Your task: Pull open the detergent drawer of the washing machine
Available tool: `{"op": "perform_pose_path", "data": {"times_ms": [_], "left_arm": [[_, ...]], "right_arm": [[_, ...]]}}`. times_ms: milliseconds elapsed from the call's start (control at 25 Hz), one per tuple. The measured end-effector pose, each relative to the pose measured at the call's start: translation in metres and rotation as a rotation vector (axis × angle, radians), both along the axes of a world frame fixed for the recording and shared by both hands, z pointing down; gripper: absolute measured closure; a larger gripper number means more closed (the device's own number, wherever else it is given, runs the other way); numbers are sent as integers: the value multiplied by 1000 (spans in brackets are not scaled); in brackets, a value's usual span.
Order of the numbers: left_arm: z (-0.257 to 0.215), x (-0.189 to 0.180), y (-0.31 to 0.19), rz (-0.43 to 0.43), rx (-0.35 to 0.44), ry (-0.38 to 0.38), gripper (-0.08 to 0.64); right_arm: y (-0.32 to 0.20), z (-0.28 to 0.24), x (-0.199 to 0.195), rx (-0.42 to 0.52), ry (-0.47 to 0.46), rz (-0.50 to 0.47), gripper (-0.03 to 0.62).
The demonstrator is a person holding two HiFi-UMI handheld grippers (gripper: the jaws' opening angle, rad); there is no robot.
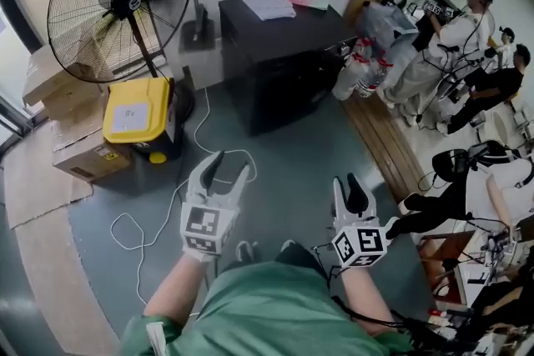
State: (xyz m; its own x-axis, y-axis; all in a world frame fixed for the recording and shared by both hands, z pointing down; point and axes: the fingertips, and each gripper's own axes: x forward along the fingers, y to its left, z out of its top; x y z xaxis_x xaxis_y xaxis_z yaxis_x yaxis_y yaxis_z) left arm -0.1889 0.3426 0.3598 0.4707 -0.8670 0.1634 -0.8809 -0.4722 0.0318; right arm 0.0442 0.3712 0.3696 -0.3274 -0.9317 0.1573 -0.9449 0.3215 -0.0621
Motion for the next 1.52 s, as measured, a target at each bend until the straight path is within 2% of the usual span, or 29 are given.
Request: {"op": "perform_pose_path", "data": {"times_ms": [160, 400, 640, 840, 1040, 1280, 1520], "left_arm": [[13, -4, -14, -12, -34, 1, 334], [28, 8, -56, -40, -76, -20, 337], [23, 36, -119, -64, -99, -65, 344], [32, 73, -171, -68, -140, -70, 344], [33, 100, -204, -76, -154, -92, 344], [32, 105, -233, -104, -153, -108, 347], [38, 95, -261, -106, -170, -106, 348]], "right_arm": [[-15, 10, -1, -25, -6, -13, 471], [-72, 29, 2, -49, -49, -65, 471], [-152, 38, 19, -79, -115, -131, 471], [-214, 49, 32, -109, -148, -215, 471], [-256, 53, 42, -123, -175, -299, 471], [-290, 57, 47, -137, -191, -345, 471], [-319, 65, 46, -153, -189, -327, 471]]}}
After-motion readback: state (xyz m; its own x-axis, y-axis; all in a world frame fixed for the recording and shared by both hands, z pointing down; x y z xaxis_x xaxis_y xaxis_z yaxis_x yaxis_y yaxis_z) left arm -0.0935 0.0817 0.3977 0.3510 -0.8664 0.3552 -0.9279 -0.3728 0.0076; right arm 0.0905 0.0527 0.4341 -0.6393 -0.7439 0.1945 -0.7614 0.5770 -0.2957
